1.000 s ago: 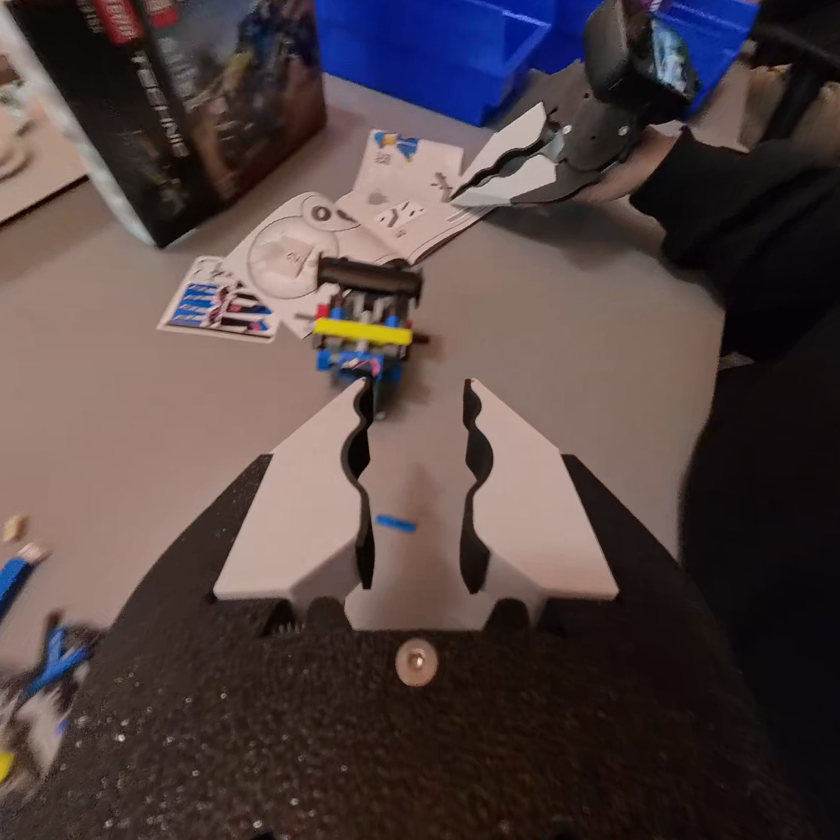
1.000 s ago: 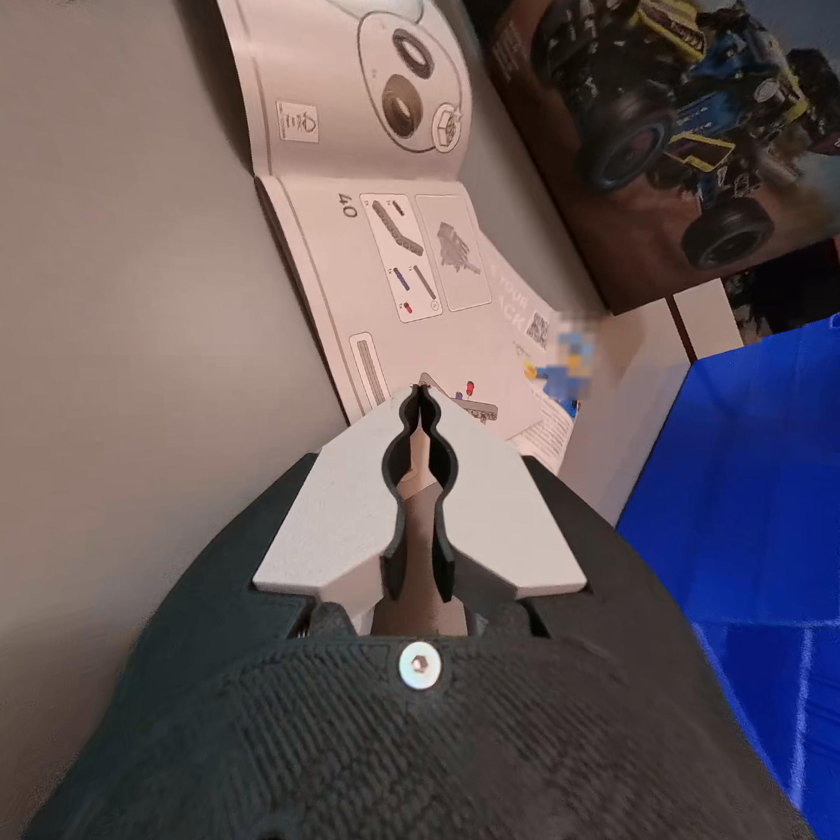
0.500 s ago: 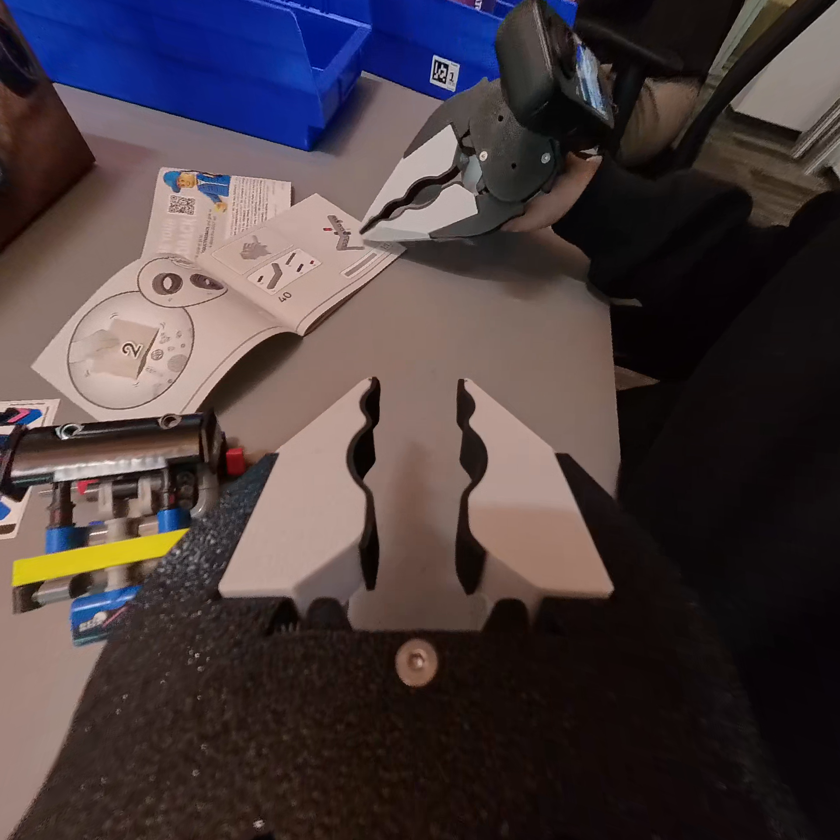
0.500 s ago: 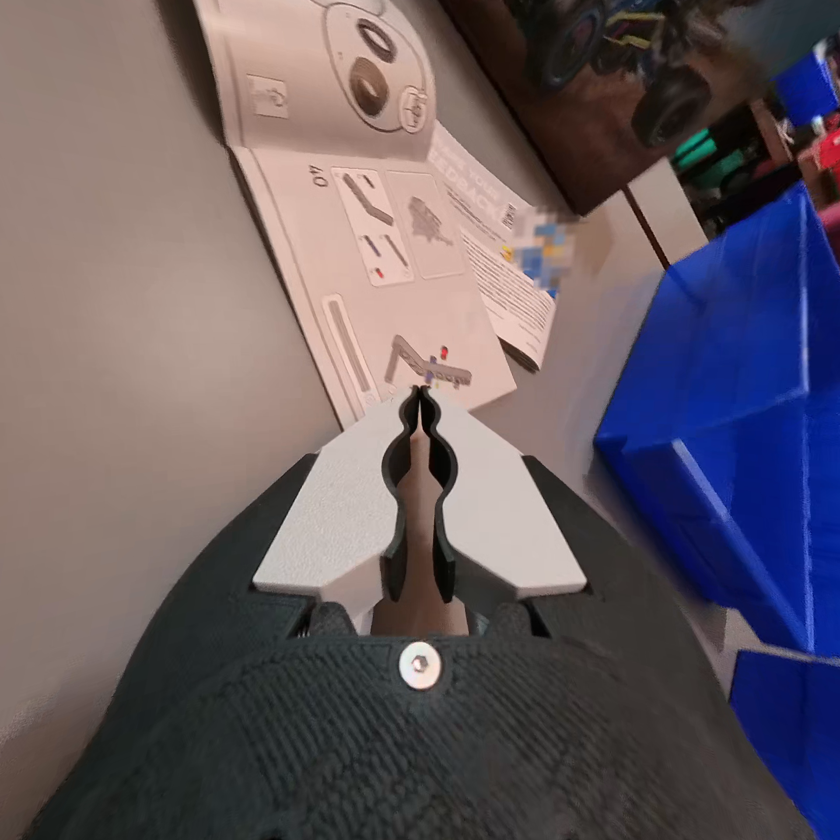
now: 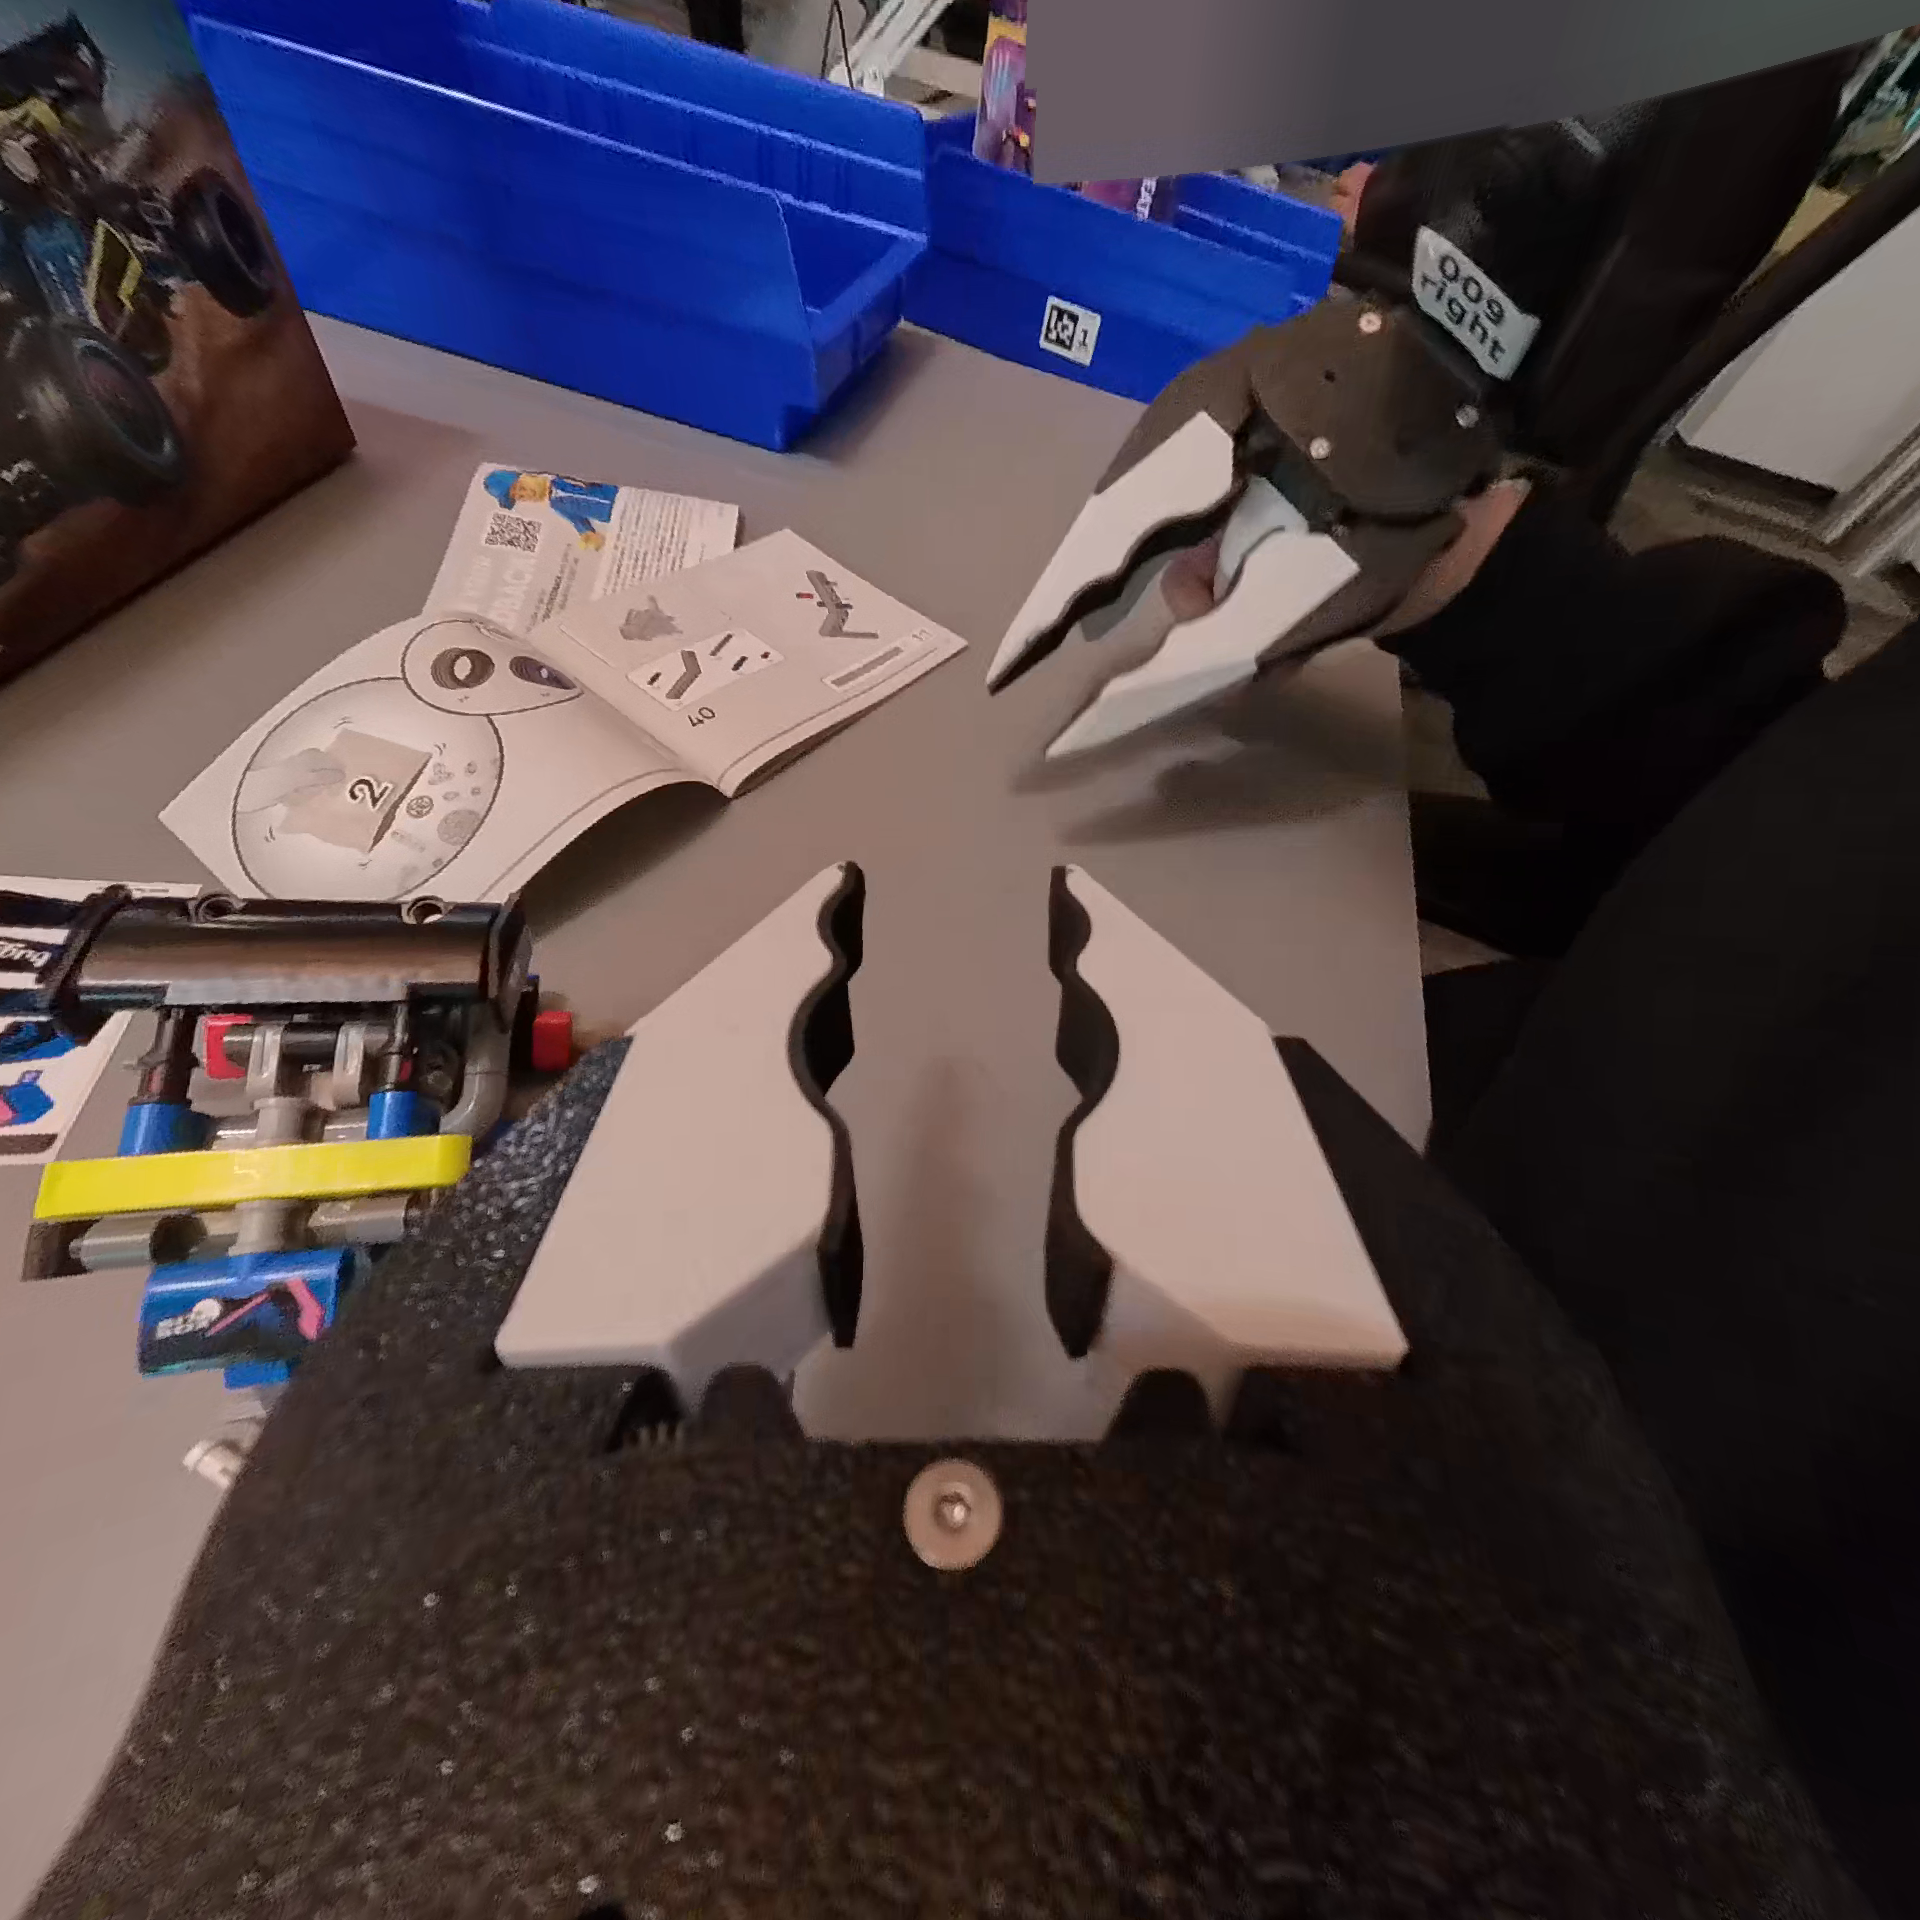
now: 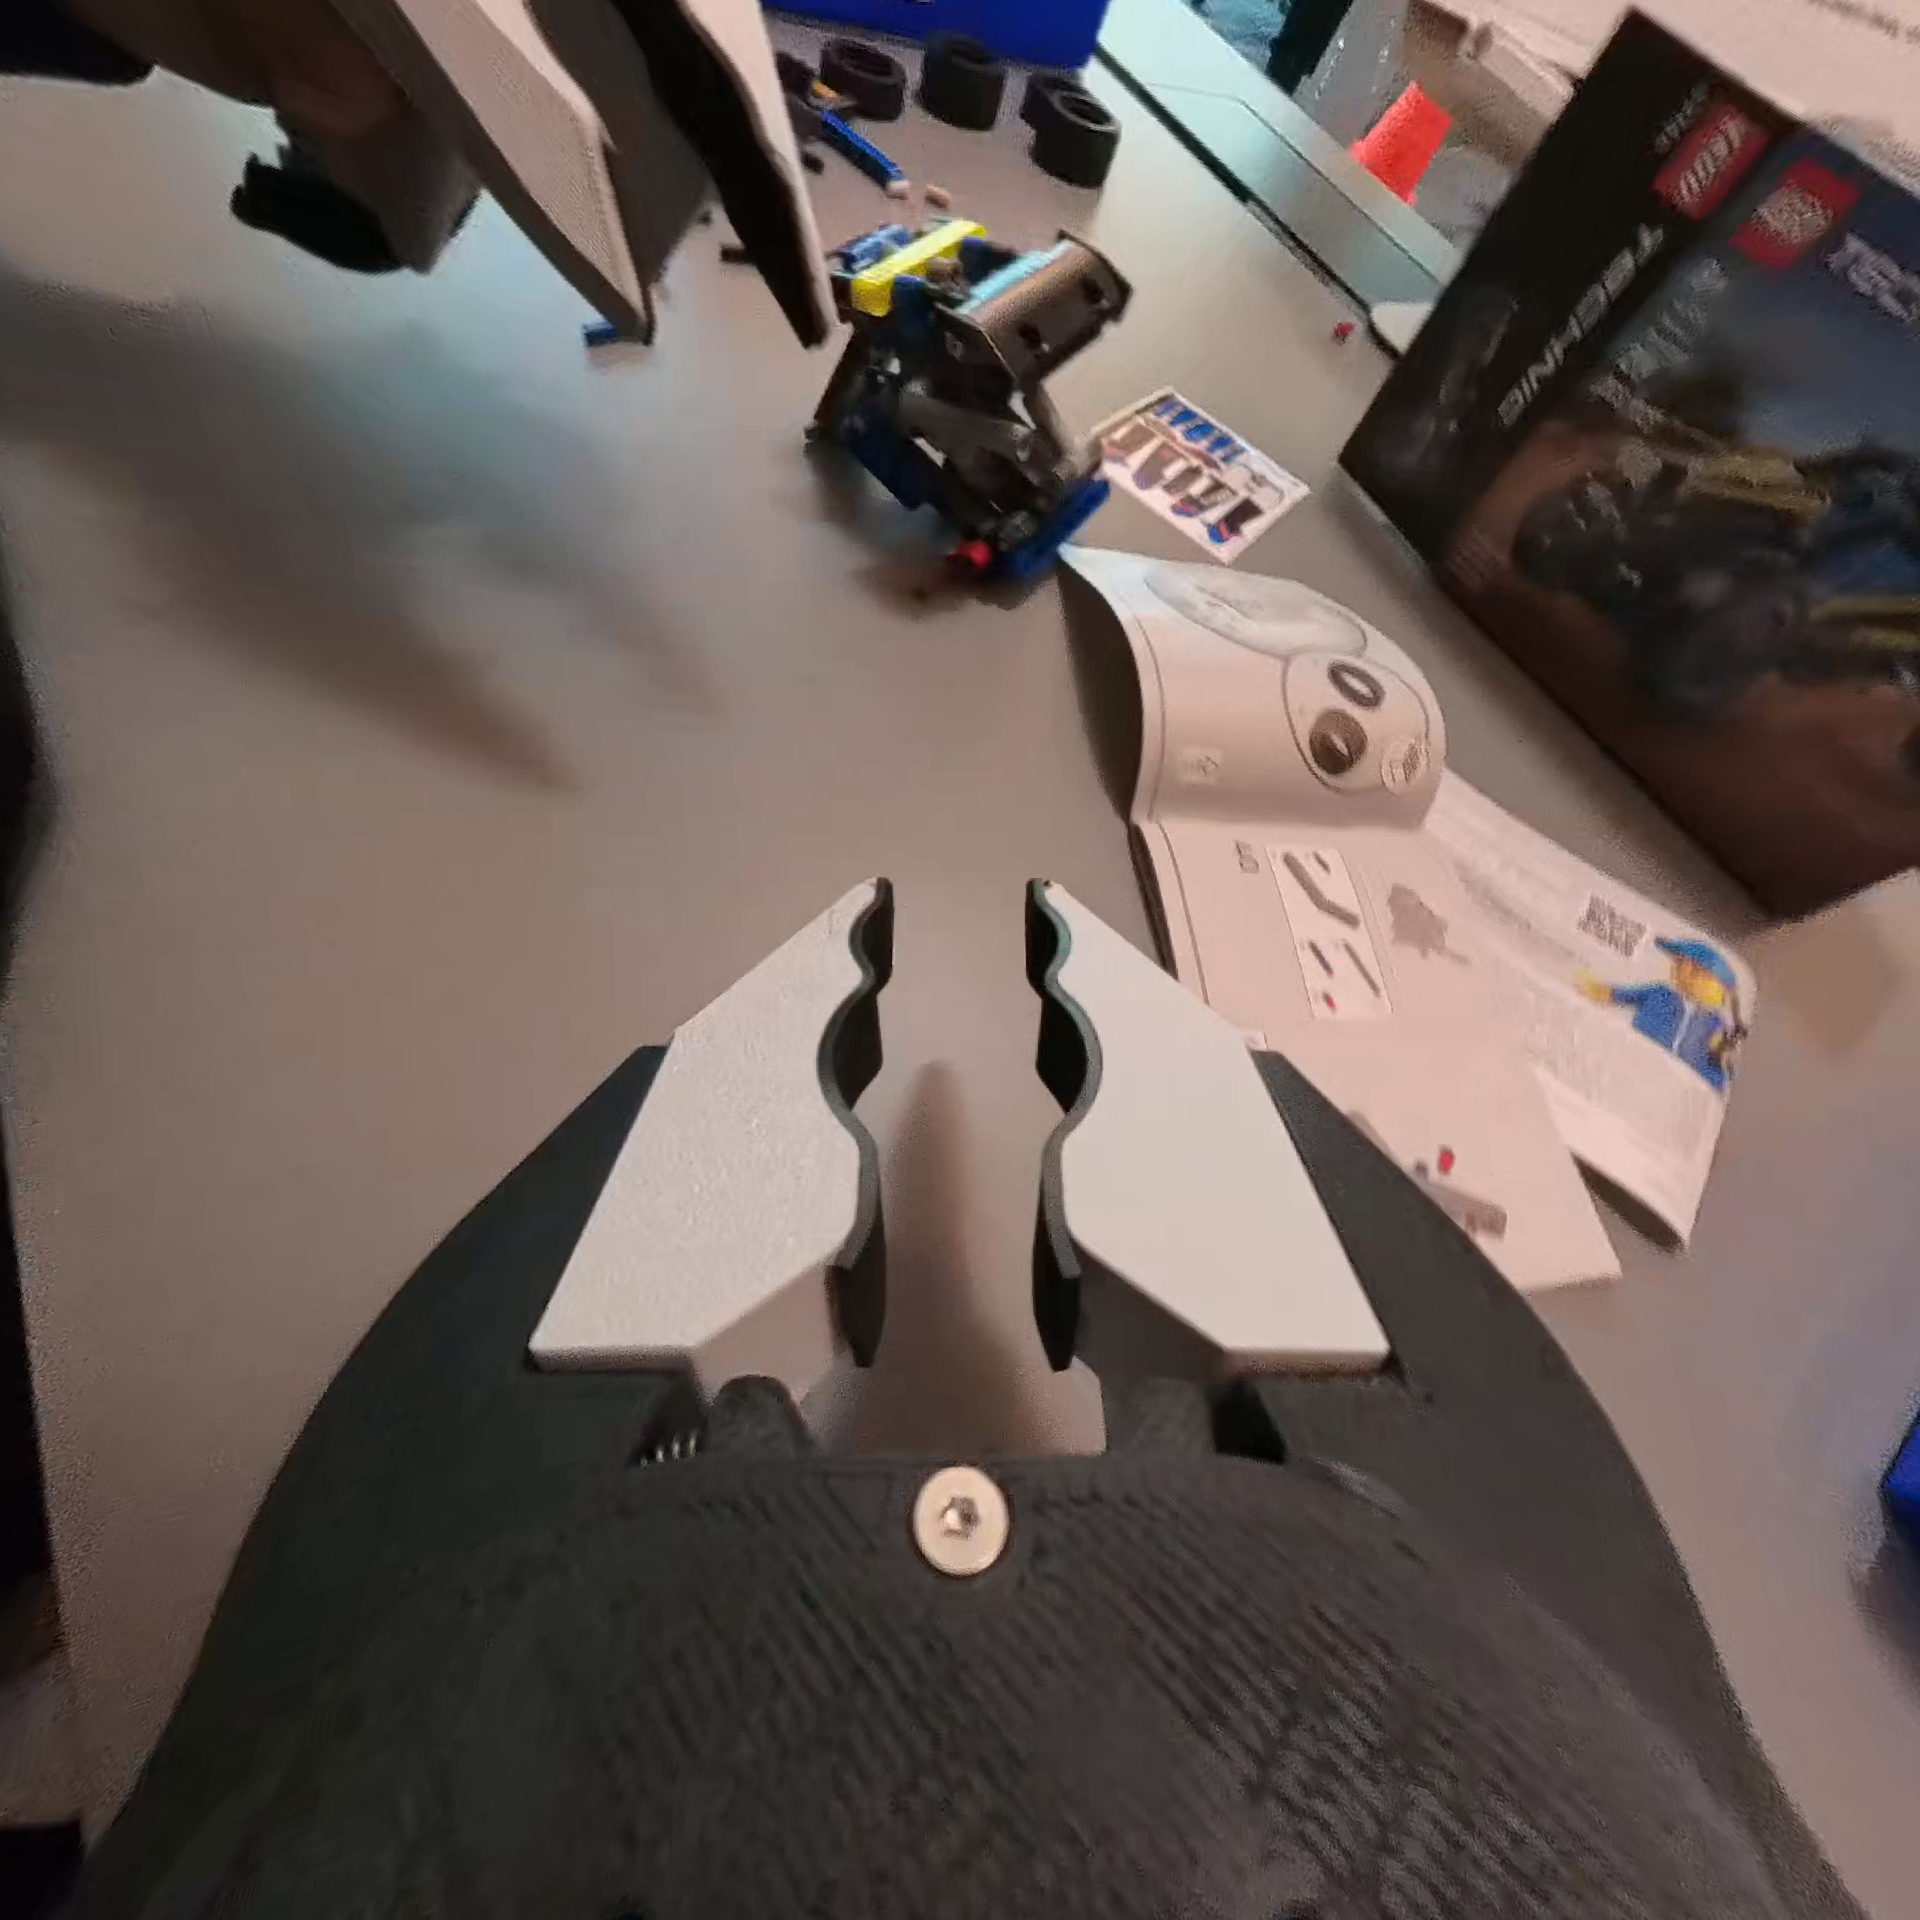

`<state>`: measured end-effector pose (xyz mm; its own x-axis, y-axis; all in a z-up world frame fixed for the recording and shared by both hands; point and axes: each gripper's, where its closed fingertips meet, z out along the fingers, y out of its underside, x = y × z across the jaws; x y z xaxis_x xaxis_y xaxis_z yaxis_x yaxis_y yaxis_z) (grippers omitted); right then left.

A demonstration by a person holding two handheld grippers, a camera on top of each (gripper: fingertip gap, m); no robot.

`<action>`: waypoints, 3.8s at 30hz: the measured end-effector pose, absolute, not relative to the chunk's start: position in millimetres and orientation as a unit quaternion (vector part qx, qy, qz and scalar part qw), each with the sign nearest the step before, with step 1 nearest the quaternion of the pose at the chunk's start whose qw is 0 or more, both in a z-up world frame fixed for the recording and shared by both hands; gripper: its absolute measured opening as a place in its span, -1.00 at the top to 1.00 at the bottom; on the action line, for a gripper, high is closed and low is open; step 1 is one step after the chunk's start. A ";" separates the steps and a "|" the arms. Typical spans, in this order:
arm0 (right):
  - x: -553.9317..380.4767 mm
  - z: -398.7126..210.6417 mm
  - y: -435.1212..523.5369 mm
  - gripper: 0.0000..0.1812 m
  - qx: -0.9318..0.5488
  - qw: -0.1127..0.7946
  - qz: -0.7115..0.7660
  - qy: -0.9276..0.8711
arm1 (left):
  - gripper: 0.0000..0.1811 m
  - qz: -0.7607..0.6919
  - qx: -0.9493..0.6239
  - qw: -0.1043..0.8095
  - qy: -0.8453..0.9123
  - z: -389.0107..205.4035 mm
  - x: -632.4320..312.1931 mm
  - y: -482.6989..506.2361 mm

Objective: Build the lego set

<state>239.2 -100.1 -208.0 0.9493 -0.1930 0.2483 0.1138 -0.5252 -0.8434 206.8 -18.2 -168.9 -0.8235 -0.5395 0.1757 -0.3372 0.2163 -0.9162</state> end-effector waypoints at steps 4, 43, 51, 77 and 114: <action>231.0 -207.9 -67.9 0.74 -0.858 0.495 -0.136 0.003 | 0.65 -0.546 -0.261 0.083 0.791 -179.6 196.1 -24.1; 246.1 -211.2 -5.4 0.80 -0.880 0.425 -0.208 -0.037 | 0.68 -0.254 -0.592 0.206 0.737 -230.5 246.5 301.6; 251.6 -216.8 -21.9 0.80 -0.880 0.428 -0.205 -0.015 | 1.00 -0.243 -0.635 0.196 0.706 -243.5 249.2 306.8; 254.6 -216.7 -36.0 0.79 -0.871 0.441 -0.214 -0.014 | 0.76 -0.163 -0.275 0.188 0.929 -228.6 263.0 341.2; 220.9 -167.6 -33.1 0.67 -0.792 0.605 -0.034 0.070 | 0.93 -0.558 -0.330 -0.061 0.759 -170.0 202.3 -10.5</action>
